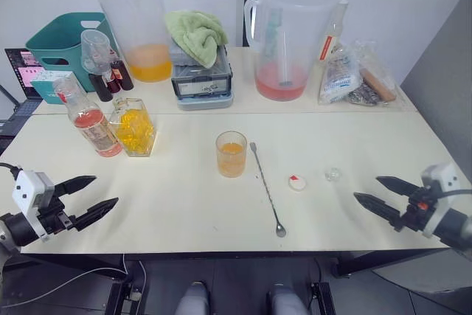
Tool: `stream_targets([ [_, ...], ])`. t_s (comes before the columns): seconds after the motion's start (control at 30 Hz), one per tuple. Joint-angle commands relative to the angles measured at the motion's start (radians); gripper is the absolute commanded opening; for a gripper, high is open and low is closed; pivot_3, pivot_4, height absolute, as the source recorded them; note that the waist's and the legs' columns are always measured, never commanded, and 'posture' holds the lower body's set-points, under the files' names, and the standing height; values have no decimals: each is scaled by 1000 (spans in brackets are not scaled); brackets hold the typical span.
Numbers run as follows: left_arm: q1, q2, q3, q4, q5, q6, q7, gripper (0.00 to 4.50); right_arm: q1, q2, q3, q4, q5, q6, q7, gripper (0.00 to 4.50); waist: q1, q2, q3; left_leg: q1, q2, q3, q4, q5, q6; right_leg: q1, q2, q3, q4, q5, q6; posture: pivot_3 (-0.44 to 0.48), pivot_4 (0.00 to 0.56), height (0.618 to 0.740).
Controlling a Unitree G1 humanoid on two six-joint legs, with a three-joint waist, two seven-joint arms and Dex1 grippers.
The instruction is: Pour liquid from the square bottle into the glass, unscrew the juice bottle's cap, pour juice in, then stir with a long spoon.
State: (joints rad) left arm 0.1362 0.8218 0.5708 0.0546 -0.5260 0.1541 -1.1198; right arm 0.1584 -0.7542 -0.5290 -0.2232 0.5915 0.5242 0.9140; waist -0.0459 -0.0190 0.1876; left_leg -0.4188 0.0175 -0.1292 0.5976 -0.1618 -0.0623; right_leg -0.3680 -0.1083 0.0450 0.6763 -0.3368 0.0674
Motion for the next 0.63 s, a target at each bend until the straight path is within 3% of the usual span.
stream_targets([
  [0.03,2,-4,5,-7,10,-23,13,4500,6,1,-16,31,-15,-70,20,4485,0,0,0,0,0,0,0,0,0,0,0,0,0,0,0,0,150,740],
  [0.63,31,4,9,-32,4,10,17,4500,-30,5,23,65,-4,-83,28,4485,2,0,0,1,0,0,0,0,0,1,0,0,0,0,0,0,150,740],
])
